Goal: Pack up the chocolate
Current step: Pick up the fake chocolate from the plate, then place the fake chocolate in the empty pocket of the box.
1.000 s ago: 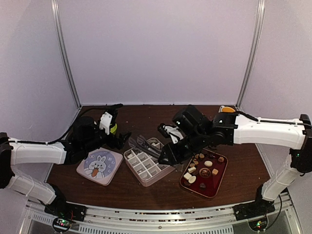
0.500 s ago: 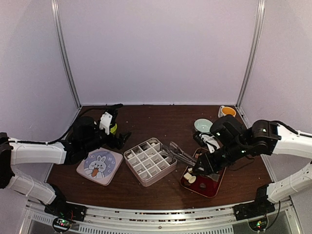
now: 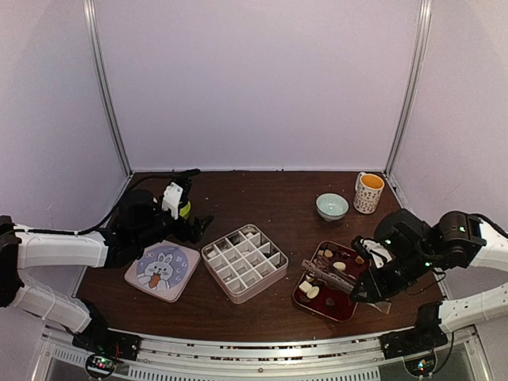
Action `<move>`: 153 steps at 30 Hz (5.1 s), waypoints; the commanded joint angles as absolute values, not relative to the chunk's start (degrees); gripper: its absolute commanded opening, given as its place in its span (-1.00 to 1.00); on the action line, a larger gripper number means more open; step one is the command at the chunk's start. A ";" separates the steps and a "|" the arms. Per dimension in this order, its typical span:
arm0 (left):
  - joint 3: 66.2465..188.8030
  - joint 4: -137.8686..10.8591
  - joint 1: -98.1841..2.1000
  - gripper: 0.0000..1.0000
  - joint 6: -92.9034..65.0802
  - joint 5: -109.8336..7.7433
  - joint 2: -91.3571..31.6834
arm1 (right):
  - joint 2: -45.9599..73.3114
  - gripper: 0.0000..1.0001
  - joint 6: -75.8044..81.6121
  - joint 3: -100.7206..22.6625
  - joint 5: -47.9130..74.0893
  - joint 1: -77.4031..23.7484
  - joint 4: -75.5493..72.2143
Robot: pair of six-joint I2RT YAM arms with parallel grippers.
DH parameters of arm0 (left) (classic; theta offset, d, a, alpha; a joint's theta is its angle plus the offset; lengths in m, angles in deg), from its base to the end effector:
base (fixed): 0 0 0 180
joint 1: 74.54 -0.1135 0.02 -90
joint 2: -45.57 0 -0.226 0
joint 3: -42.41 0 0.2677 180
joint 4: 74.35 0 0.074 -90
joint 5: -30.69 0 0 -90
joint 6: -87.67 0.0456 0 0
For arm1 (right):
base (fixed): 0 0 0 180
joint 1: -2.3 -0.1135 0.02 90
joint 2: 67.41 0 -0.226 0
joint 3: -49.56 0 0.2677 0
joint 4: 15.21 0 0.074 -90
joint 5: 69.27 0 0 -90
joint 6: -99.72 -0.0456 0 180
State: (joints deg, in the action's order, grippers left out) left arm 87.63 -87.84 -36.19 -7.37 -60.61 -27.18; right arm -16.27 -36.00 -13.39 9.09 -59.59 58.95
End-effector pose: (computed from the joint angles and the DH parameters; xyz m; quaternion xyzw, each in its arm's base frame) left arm 0.2409 -0.1893 0.1766 0.2192 0.7571 -0.2192 0.5751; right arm 0.0839 0.1766 0.2392 -0.1599 0.9530 0.2500 0.0609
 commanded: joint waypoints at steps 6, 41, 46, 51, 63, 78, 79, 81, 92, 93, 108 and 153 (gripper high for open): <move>88.80 -89.35 -35.96 0.95 -6.78 -60.76 -27.39 | -18.64 -0.36 -40.77 -11.95 4.81 -59.59 61.70; 88.75 -89.35 -35.95 0.95 -6.73 -60.63 -27.38 | -19.54 -0.32 -45.61 -9.42 -0.22 -59.45 59.60; 88.75 -89.35 -35.91 0.95 -6.76 -60.54 -27.42 | -19.46 -0.33 -46.12 -8.78 0.06 -58.61 58.74; 88.75 -89.44 -35.96 0.95 -6.86 -60.71 -27.45 | -18.45 -0.35 -45.83 -8.21 -0.57 -58.15 57.61; 88.64 -89.35 -35.96 0.95 -6.96 -60.49 -27.29 | -17.23 -0.36 -45.63 -7.02 -0.98 -58.02 56.41; 88.65 -89.35 -35.96 0.95 -6.91 -60.54 -27.29 | -17.80 -0.51 -44.39 -9.54 1.66 -56.74 59.03; 88.62 -89.33 -35.96 0.95 -6.91 -60.54 -27.37 | -18.00 -0.52 -44.40 -9.72 1.92 -56.61 59.31; 88.60 -89.42 -35.96 0.95 -6.91 -60.40 -27.43 | -18.31 -0.53 -44.23 -10.62 2.66 -56.22 60.23; 88.75 -89.44 -35.96 0.95 -6.90 -60.36 -27.47 | -16.88 -0.55 -40.72 -16.23 4.12 -55.13 62.18; 88.71 -89.44 -35.95 0.95 -6.91 -60.42 -27.47 | -16.49 -0.54 -40.16 -17.25 4.04 -55.13 61.66; 88.74 -89.35 -35.94 0.95 -6.88 -60.59 -27.47 | -6.79 -0.55 -34.46 -24.98 4.13 -55.12 46.50; 88.75 -89.19 -35.95 0.95 -6.96 -60.96 -27.56 | 21.96 -0.38 -26.95 -36.21 7.45 -61.53 36.14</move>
